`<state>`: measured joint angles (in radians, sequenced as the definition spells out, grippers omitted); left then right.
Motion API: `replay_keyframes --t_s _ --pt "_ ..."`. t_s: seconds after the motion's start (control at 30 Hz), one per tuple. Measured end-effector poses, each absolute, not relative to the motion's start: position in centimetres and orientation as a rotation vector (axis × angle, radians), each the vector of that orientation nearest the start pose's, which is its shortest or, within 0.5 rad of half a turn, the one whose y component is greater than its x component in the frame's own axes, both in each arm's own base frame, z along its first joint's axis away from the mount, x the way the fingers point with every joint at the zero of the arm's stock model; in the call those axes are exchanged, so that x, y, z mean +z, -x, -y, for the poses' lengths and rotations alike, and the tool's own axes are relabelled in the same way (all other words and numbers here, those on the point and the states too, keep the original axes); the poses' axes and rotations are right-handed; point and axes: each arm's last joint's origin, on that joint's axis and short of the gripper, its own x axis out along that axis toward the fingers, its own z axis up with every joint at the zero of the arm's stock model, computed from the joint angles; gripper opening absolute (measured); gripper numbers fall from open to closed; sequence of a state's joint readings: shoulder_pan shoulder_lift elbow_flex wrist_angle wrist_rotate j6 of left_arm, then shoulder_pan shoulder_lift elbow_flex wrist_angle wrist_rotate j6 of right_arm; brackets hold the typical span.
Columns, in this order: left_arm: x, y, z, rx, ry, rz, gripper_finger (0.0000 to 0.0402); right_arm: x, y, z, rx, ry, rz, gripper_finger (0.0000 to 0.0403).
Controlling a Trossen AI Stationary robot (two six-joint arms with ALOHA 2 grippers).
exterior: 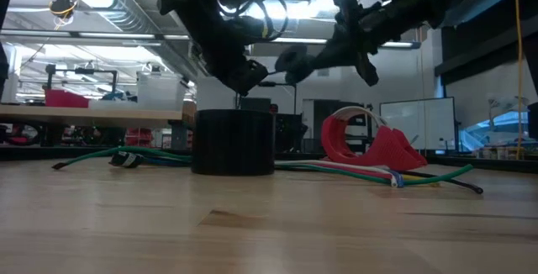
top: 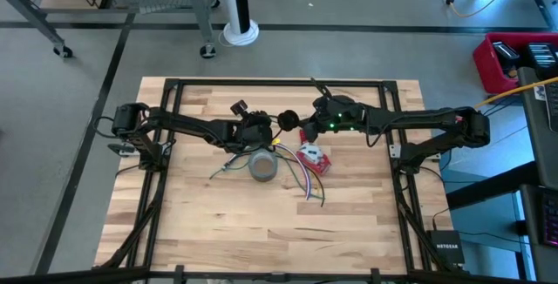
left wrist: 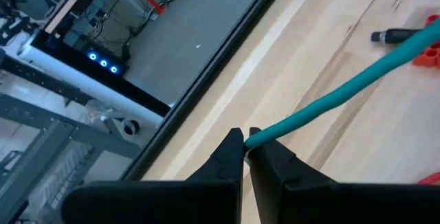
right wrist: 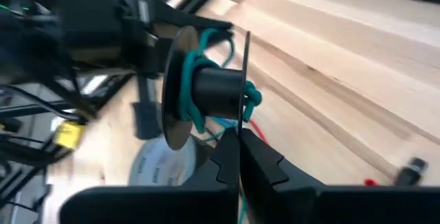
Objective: Coil cords
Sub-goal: Coil the green wire onto the black spool
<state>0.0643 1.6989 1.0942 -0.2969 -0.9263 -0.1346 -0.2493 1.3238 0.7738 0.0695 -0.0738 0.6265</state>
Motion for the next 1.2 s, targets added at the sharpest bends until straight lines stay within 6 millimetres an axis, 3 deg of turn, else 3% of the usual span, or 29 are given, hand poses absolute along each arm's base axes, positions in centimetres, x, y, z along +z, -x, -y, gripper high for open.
replay_keyframes --t_s 0.27,0.93,1.2 --pt "22.2 -34.4 -4.5 0.928 -0.234 -0.69 0.0016 23.0 -27.5 6.9 -0.357 -0.684 -0.441 0.0003" --pt "22.3 -34.3 -7.1 0.949 -0.193 -0.687 0.0029 22.2 -27.9 6.9 -0.352 -0.703 -0.473 0.0003" --pt "22.7 -34.7 -7.1 0.917 -0.149 -0.625 0.0029 22.1 -27.9 6.9 -0.35 -0.704 -0.478 0.0003"
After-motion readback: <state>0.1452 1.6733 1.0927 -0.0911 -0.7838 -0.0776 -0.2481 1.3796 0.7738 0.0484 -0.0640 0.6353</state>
